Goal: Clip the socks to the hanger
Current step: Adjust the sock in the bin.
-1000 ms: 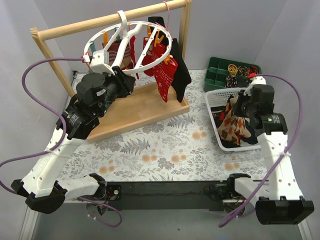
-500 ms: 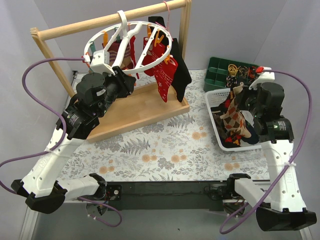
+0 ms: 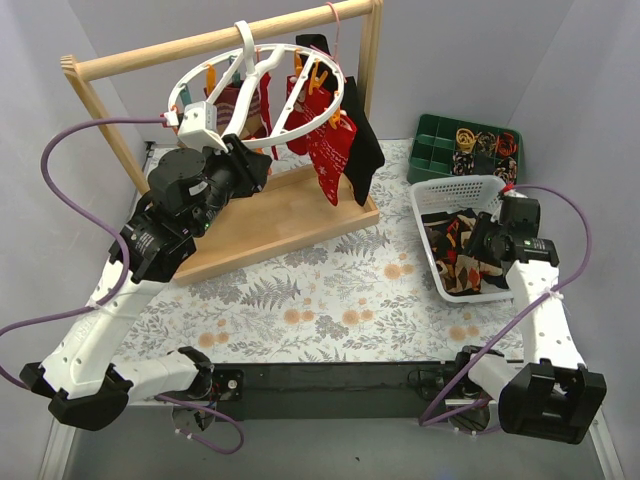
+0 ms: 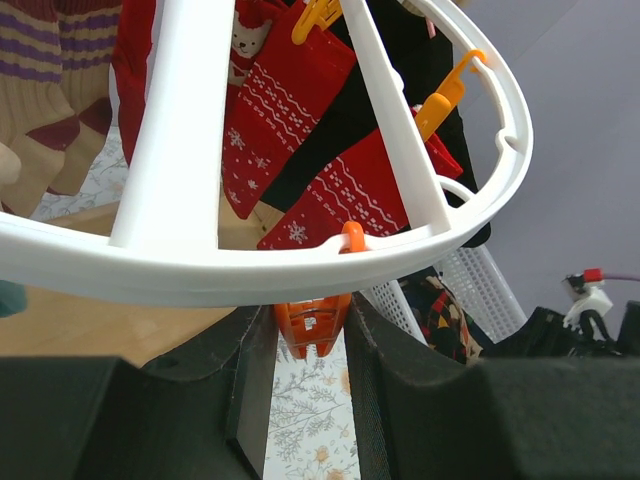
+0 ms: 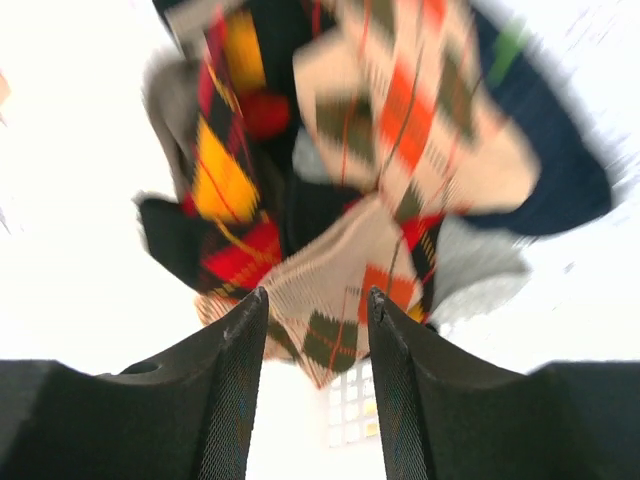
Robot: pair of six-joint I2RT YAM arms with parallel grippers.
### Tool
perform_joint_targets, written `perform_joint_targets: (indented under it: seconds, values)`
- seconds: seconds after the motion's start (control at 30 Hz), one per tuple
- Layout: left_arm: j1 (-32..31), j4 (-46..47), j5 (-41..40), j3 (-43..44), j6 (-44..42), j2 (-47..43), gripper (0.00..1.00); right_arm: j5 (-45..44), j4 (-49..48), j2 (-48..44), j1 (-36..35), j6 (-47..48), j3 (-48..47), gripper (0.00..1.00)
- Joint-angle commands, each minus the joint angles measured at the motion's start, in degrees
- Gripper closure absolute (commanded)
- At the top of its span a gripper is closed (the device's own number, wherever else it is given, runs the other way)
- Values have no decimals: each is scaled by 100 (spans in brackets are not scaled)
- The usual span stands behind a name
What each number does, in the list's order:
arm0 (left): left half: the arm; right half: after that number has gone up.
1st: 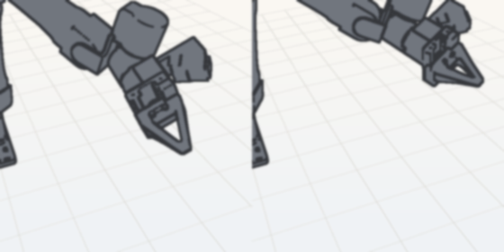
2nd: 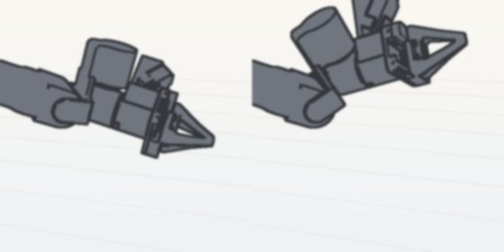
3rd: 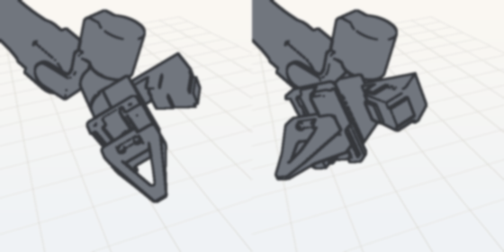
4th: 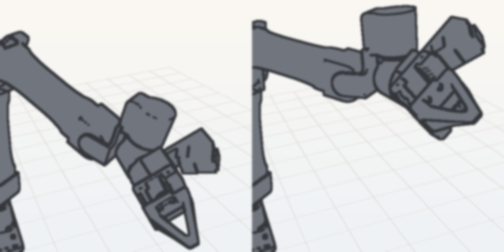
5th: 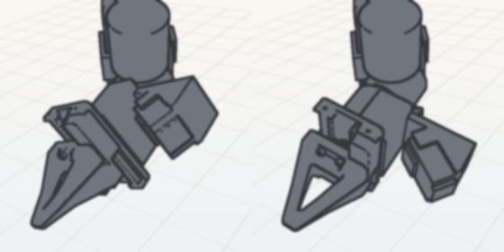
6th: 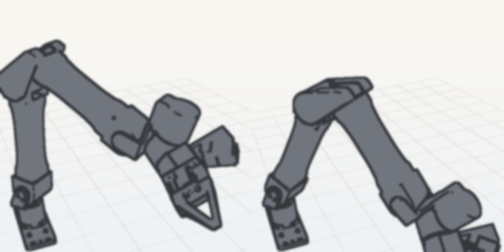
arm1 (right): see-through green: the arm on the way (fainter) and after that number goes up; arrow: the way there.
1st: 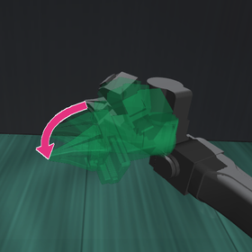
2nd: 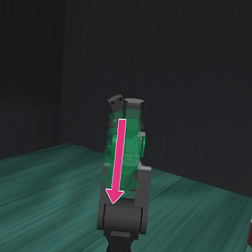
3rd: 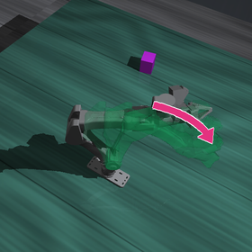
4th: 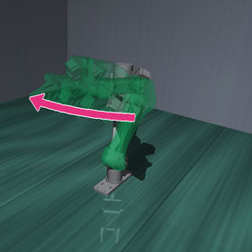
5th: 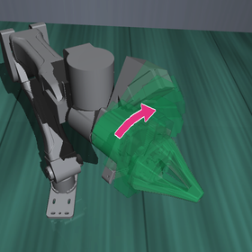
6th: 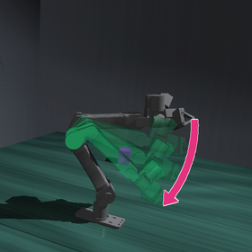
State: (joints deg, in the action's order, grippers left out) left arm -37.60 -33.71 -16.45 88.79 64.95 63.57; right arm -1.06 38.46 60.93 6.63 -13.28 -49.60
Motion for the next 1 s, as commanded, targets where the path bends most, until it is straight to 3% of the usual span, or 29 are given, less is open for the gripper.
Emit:
perform_joint_targets:
  seconds: [0.0, 0.17, 0.4, 0.63, 0.97]
  values:
    - [16, -109, 160, -38, -105, -90, 100, -500, -181, -134, -135, 123, -488, 50]
    - [25, -74, 115, -81, -114, -143, 100, -370, -251, -116, -233, 255, -489, 50]
    - [16, -65, 142, -143, -114, -135, 100, -43, -461, 42, -452, 326, -155, 43]
    - [16, -83, 89, -152, -131, -170, 100, -1000, -497, 499, -1050, 229, -137, 41]
    - [16, -118, 89, -169, -114, -187, 100, -1695, -480, 526, -1103, 361, 135, 56]
